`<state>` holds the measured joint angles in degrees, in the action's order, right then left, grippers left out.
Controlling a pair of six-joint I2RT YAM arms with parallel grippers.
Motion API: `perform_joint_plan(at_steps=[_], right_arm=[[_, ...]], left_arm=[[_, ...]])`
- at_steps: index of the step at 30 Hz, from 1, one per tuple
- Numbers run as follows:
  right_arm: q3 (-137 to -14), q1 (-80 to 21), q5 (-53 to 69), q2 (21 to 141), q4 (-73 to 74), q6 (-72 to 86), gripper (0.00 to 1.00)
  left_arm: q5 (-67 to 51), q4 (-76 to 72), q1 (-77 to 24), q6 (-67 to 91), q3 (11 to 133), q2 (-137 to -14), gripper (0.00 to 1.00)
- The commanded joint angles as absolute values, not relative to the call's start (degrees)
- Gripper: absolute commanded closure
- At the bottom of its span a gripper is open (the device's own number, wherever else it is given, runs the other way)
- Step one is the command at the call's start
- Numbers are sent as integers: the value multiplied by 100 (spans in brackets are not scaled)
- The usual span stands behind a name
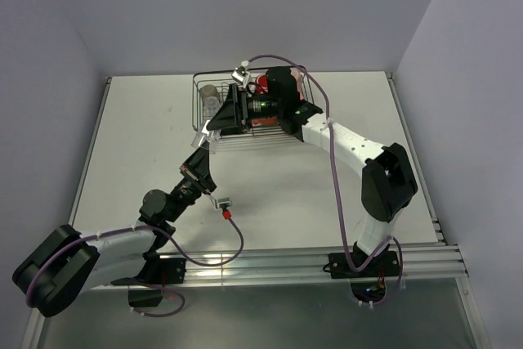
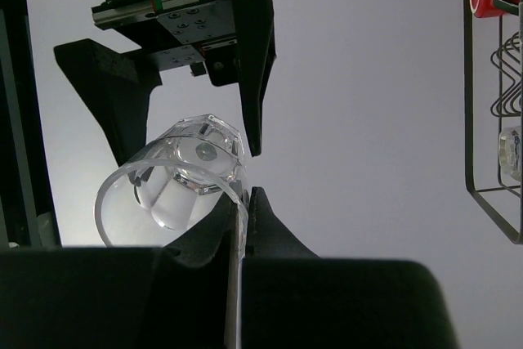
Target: Load the cups into the dish rack
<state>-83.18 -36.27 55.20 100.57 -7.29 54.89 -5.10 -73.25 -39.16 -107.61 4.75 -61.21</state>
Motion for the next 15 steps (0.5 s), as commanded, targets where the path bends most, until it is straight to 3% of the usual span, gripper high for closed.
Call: perform_joint_plan(at_steps=[1, 9, 15], right_arm=[[-8349, -3683, 5686, 10151, -1028, 5643, 25], [-8279, -3683, 5669, 10186, -1195, 5835, 43], [-8332, -3674, 5669, 10257, -1257, 6038, 33]], left_arm=[[-642, -9404, -3955, -10898, 606, -6012, 100], [-800, -9422, -3955, -10890, 554, -5994, 100], [-800, -9422, -3946, -10890, 554, -5985, 100]])
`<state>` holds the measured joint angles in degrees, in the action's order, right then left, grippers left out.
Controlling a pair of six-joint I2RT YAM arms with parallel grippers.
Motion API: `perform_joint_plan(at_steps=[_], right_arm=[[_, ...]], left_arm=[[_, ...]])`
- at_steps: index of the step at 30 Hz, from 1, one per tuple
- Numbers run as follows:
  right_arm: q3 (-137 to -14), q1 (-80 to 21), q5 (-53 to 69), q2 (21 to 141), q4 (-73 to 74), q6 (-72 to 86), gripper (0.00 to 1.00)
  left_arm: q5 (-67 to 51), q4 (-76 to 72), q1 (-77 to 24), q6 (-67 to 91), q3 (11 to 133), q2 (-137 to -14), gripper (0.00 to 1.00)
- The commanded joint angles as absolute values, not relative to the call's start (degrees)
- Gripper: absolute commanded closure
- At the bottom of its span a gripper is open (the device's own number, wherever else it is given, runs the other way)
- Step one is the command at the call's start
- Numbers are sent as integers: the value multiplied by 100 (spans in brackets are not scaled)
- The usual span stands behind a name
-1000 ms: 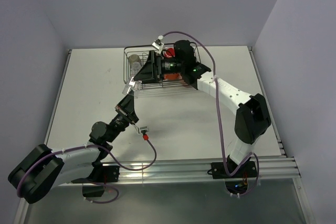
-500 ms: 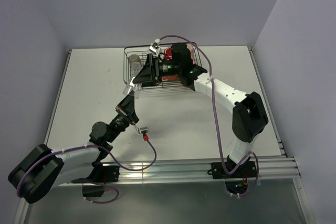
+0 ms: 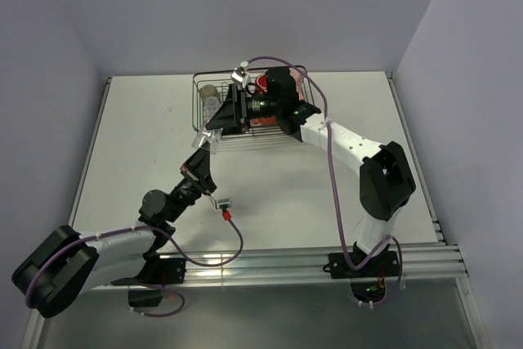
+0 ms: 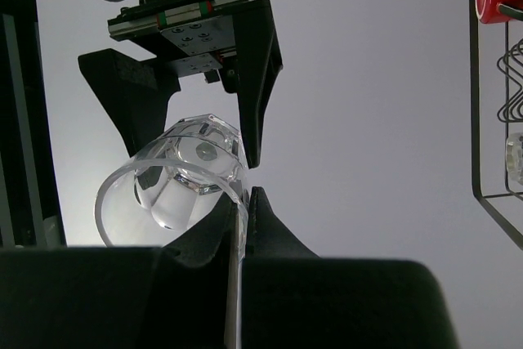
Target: Load the cups into the dish rack
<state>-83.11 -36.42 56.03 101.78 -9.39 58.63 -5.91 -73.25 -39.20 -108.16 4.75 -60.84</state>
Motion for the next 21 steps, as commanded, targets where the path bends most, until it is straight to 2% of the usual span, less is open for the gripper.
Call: perform_joint_plan(at_steps=[1, 5, 8, 12, 13, 15, 16, 17, 18, 20, 21], right_arm=[[-8341, -3674, 5678, 10274, -1266, 6064, 32], [-8332, -3639, 5660, 10301, -1292, 6161, 30], [-8323, -3595, 5643, 10301, -1301, 6187, 37], [-8297, -3542, 5634, 10301, -1397, 6231, 56], [-8297, -3525, 5642, 10301, -1415, 6231, 69], [-8358, -3498, 5634, 10301, -1362, 6135, 81], [-8393, -3481, 5625, 10309, -1328, 6091, 90], [-8454, -3411, 5608, 10327, -1197, 6021, 95], [-8559, -3367, 5599, 10327, -1117, 5864, 100], [-8639, -3253, 5546, 10284, -950, 5722, 100], [-8701, -3208, 5528, 10257, -932, 5661, 100]], left_arm=[[-809, -9422, -3946, -10890, 554, -5977, 100], [-817, -9413, -3955, -10890, 527, -5985, 100], [-809, -9413, -3946, -10881, 527, -5994, 100], [-809, -9413, -3946, -10855, 545, -6003, 100], [-800, -9404, -3946, -10854, 554, -6003, 100], [-756, -9413, -3955, -10802, 545, -5986, 83], [-747, -9422, -3946, -10767, 545, -5977, 77], [-747, -9413, -3946, -10688, 545, -5959, 63], [-730, -9404, -3946, -10644, 562, -5898, 55], [-677, -9256, -3946, -10504, 597, -5784, 39], [-659, -9159, -3955, -10451, 624, -5600, 36]])
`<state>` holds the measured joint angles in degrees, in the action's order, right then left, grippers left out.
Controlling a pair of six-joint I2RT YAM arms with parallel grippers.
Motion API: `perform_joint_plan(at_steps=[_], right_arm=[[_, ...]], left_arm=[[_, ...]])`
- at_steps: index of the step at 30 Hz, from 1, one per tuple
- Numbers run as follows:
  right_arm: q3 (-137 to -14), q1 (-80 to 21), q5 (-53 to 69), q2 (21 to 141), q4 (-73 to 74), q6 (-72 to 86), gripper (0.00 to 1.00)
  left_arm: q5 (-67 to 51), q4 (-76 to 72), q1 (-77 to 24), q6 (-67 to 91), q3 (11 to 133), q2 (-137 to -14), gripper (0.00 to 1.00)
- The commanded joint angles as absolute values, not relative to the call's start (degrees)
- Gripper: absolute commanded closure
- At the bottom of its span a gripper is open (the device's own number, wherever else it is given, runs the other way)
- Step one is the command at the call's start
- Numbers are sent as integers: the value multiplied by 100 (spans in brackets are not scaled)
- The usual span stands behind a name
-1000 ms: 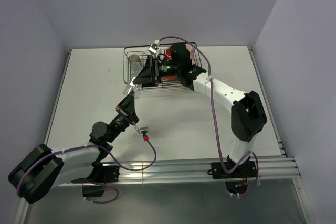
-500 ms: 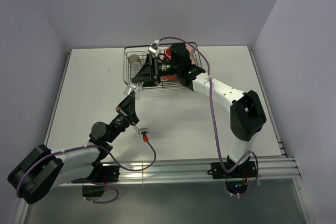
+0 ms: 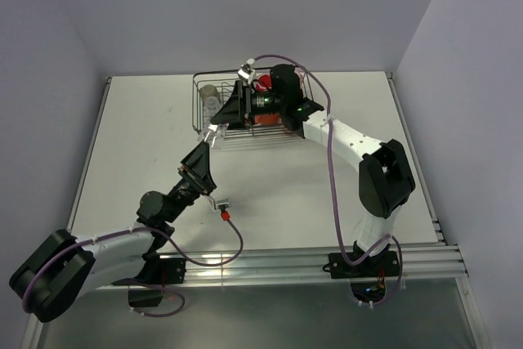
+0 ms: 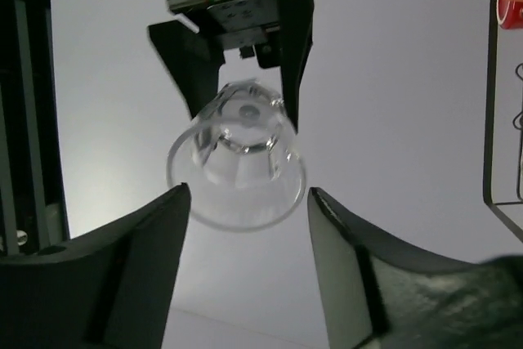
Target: Load the cups into the dish rack
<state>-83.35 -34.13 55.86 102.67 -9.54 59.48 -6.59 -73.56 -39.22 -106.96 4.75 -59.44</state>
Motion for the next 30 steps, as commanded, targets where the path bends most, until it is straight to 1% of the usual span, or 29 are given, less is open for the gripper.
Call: perform_joint_plan(at_steps=[1, 2, 4, 5, 7, 8, 9, 10, 11, 12, 14, 15, 17, 19, 20, 21, 22, 23, 24, 25, 27, 28, 30], right_arm=[[-8727, -3156, 5520, 10239, -897, 5625, 100], [-8745, -3112, 5511, 10196, -870, 5599, 100], [-8885, -2936, 5476, 10195, -783, 5494, 100], [-8938, -2875, 5467, 10195, -660, 5441, 100], [-9262, -2699, 5284, 10204, -354, 4968, 100], [-9429, -2655, 5143, 10239, 188, 4670, 100], [-9726, -2628, 5011, 10248, 393, 4128, 100], [-9869, -2602, 4731, 10283, 604, 3852, 100], [-10027, -2602, 4511, 10292, 841, 3536, 100], [-10307, -2619, 4309, 10318, 1227, 2985, 100], [-10563, -2663, 3661, 10406, 1624, 2498, 100], [-10738, -2672, 3500, 10441, 1678, 2157, 100], [-10924, -2724, 2957, 10538, 1801, 1664, 100], [-11223, -2768, 2717, 10695, 1828, 1381, 100], [-11302, -2838, 2568, 10740, 1819, 1136, 100], [-11459, -2865, 2340, 10801, 1802, 1029, 100], [-11531, -2891, 2251, 10915, 1767, 941, 100], [-11583, -2926, 2180, 10977, 1671, 853, 100], [-11654, -2944, 2110, 11030, 1600, 835, 100], [-11654, -2970, 2057, 11117, 1504, 800, 100], [-11550, -3032, 1899, 11171, 1144, 782, 100], [-11497, -3067, 1864, 11232, 1021, 791, 100], [-11435, -3181, 1802, 11294, 783, 826, 100]], left_arm=[[-616, -8897, -3955, -10407, 641, -5494, 32], [-607, -8755, -3955, -10284, 642, -5389, 24], [-580, -8413, -3946, -10169, 642, -4985, 18], [-563, -7950, -3946, -10038, 642, -4809, 15], [-484, -7299, -3946, -9888, 676, -4212, 13], [-318, -6529, -3955, -9688, 755, -3984, 10], [-212, -6156, -3955, -9520, 825, -3581, 9], [-72, -5770, -3955, -9353, 904, -3403, 8], [295, -5331, -3946, -8943, 1027, -3236, 5], [490, -4404, -3955, -8730, 1324, -3017, 3], [798, -3660, -3946, -8212, 1764, -2901, 1], [1087, -3247, -3955, -8026, 1914, -2909, 1], [1440, -2946, -3946, -7396, 2405, -2997, 1], [2055, -2165, -3955, -6841, 2889, -3286, 1], [2239, -1884, -3946, -6116, 3422, -3409, 1], [2415, -1576, -3929, -5734, 3689, -3619, 1], [2460, -1069, -3781, -5374, 3892, -3665, 1], [2400, -881, -3666, -4526, 4207, -3691, 1], [2278, -679, -3439, -4065, 4367, -3735, 1], [2259, -250, -3306, -3208, 4516, -3779, 1], [2268, 261, -3007, -2272, 5060, -4050, 1], [2128, 559, -2623, -1476, 5254, -4182, 1], [2031, 1368, -2069, -716, 5834, -4585, 1]])
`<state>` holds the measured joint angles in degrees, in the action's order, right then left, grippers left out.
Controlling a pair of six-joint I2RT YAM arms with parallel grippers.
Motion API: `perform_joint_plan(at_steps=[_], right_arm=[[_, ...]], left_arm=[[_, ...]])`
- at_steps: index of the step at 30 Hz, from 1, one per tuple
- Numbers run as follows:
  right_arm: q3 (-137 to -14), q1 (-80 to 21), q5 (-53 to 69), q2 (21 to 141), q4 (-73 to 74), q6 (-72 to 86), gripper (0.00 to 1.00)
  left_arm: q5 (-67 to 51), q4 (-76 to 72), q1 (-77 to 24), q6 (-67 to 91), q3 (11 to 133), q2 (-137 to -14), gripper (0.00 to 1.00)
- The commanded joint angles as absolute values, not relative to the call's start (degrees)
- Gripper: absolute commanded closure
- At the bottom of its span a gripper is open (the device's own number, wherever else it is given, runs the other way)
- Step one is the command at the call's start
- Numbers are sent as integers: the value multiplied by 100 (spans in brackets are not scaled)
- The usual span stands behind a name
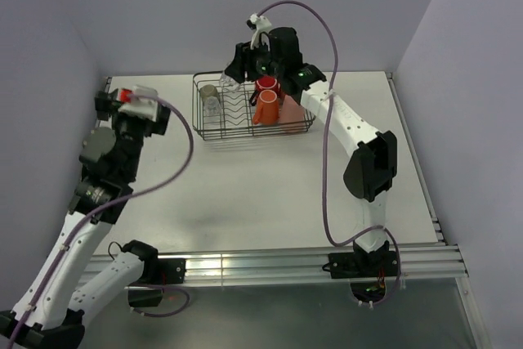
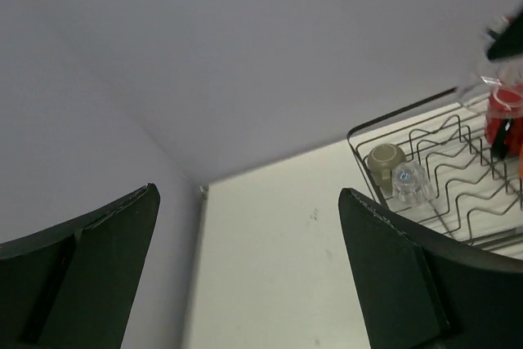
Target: Load the cups into the dish rack
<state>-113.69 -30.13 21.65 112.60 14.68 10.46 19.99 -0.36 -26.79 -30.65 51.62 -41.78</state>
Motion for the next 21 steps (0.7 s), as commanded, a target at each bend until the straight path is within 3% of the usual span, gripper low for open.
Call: perform_joint_plan(at_steps=[1, 5, 12, 21], right_arm=[[-11426, -3225, 1706, 11381, 739, 826, 100], [-11102, -3506, 1354, 11461, 196, 616, 100], [-11092, -3805, 1020, 11847, -228, 606, 100], [-11066, -3981, 739, 12287, -62, 808, 100]], left_arm=[[1908, 1632, -1918, -94, 5993, -4710, 1], [892, 2722, -1092, 1246, 6748, -5394, 1], [-498, 3094, 183, 2214, 7312, -5976, 1], [-729, 3023, 747, 2434, 7356, -5959, 1]])
